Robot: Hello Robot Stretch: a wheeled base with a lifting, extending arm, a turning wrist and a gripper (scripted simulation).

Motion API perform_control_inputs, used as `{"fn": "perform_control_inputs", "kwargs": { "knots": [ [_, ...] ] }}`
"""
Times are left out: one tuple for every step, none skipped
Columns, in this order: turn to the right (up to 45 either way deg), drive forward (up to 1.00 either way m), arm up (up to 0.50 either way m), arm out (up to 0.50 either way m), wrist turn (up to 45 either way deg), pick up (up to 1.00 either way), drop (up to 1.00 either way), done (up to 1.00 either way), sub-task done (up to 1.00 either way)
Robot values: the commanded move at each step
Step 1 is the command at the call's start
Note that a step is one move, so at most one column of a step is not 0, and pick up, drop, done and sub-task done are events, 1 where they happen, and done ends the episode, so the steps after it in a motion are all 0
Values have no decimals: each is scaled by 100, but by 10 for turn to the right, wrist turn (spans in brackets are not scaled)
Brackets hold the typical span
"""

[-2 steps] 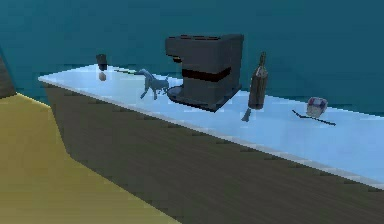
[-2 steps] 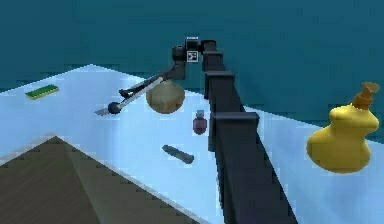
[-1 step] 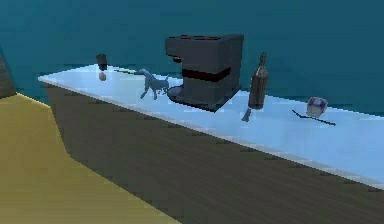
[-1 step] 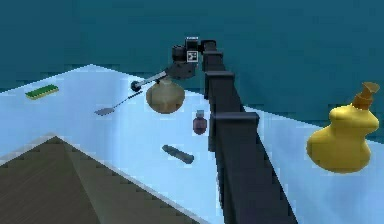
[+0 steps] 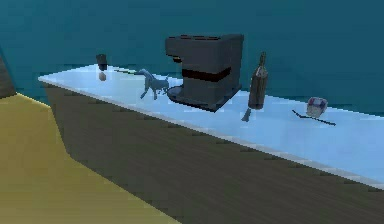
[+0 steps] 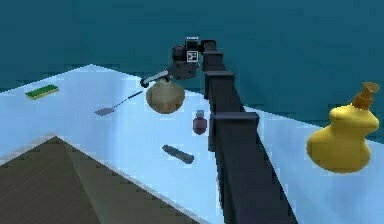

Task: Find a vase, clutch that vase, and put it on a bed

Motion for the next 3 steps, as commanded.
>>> {"fn": "perform_control_inputs", "kwargs": {
  "knots": [
    [0, 0, -10, 0, 0, 0, 0, 0, 0],
    [0, 0, 0, 0, 0, 100, 0, 0, 0],
    [0, 0, 10, 0, 0, 0, 0, 0, 0]
  ]
}}
